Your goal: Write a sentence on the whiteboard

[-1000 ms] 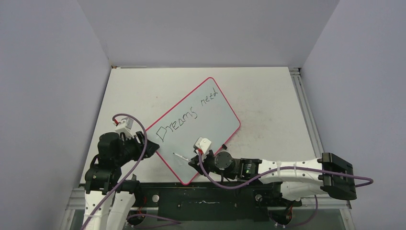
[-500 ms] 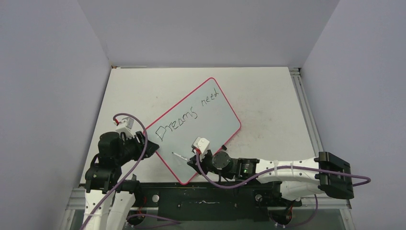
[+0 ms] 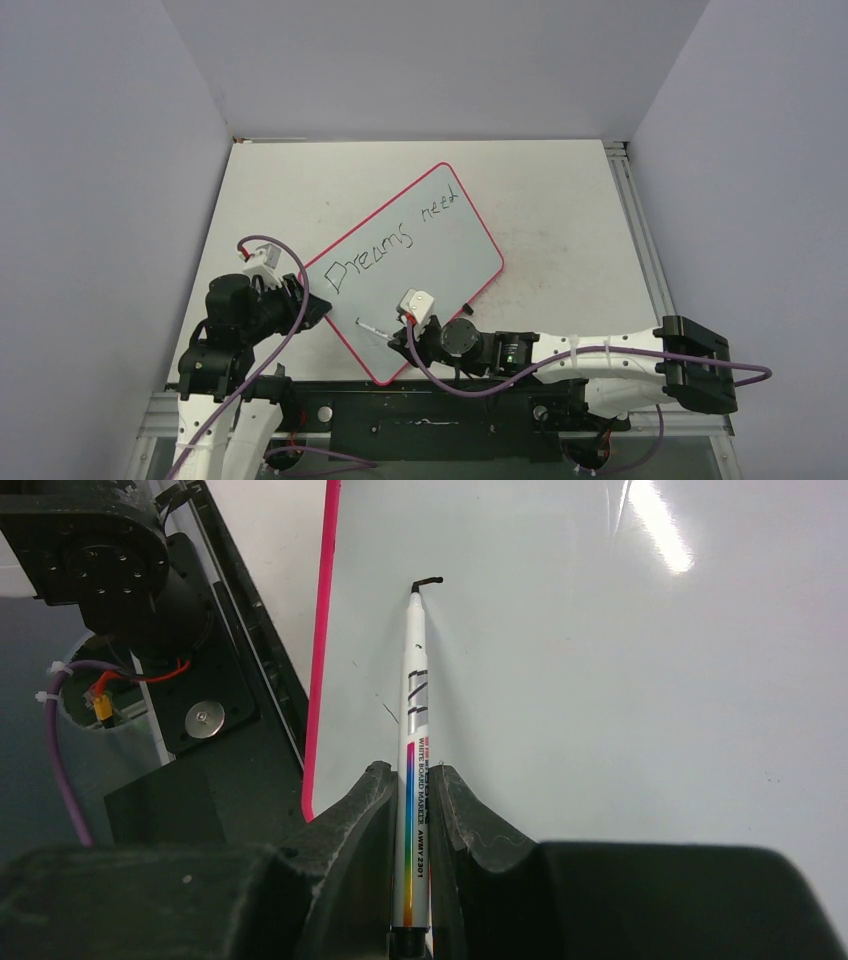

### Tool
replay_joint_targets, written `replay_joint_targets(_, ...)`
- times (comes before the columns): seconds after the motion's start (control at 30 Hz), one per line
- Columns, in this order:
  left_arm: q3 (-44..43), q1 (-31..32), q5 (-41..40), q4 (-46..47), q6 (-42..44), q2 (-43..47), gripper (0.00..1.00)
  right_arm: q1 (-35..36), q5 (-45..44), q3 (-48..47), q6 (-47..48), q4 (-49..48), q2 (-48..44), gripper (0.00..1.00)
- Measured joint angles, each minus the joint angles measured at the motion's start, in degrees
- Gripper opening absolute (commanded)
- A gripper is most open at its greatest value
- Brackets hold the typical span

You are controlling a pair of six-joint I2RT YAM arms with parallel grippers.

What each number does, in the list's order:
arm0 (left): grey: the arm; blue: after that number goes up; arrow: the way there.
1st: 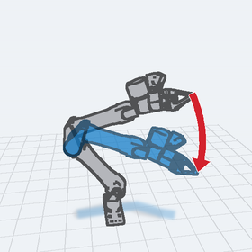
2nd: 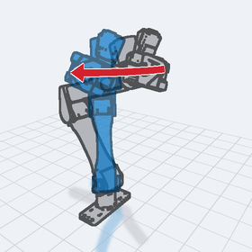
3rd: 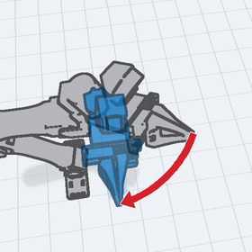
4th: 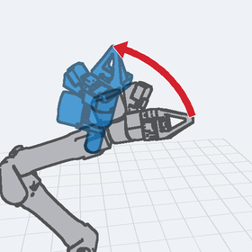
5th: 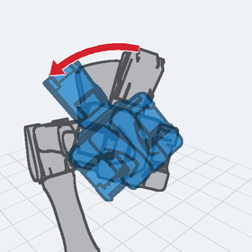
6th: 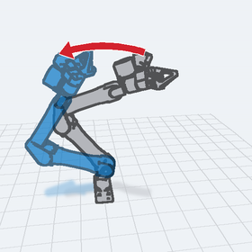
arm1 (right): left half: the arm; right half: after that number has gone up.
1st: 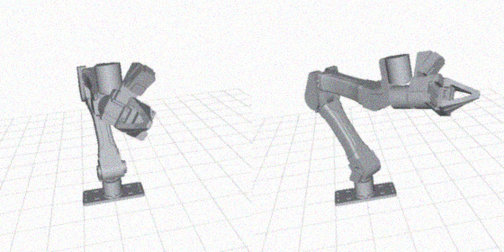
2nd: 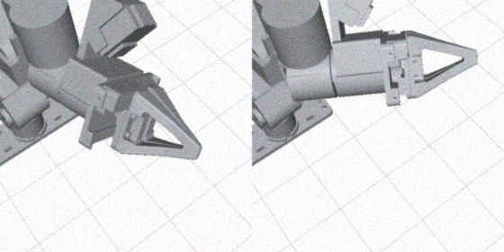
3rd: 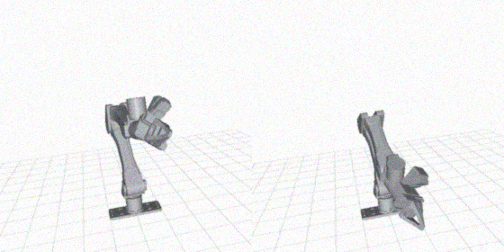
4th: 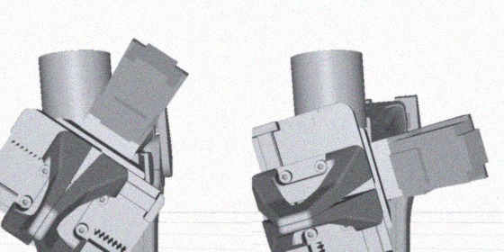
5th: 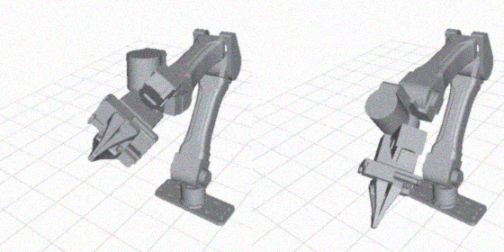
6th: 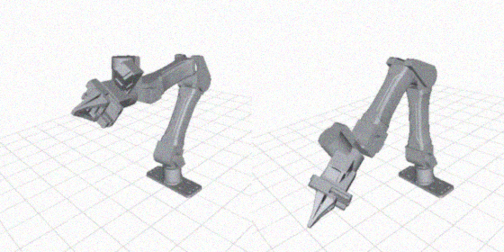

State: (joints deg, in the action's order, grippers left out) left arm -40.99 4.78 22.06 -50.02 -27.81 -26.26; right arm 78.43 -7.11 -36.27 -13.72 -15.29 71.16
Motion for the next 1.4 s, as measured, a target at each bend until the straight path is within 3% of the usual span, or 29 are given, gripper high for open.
replay_joint_targets(1.4, 0.02, 0.0, 0.72, -0.39, 0.0, -0.33, 0.25, 2.29, -6.73, -0.02, -0.61, 3.04, -0.79, 0.05)
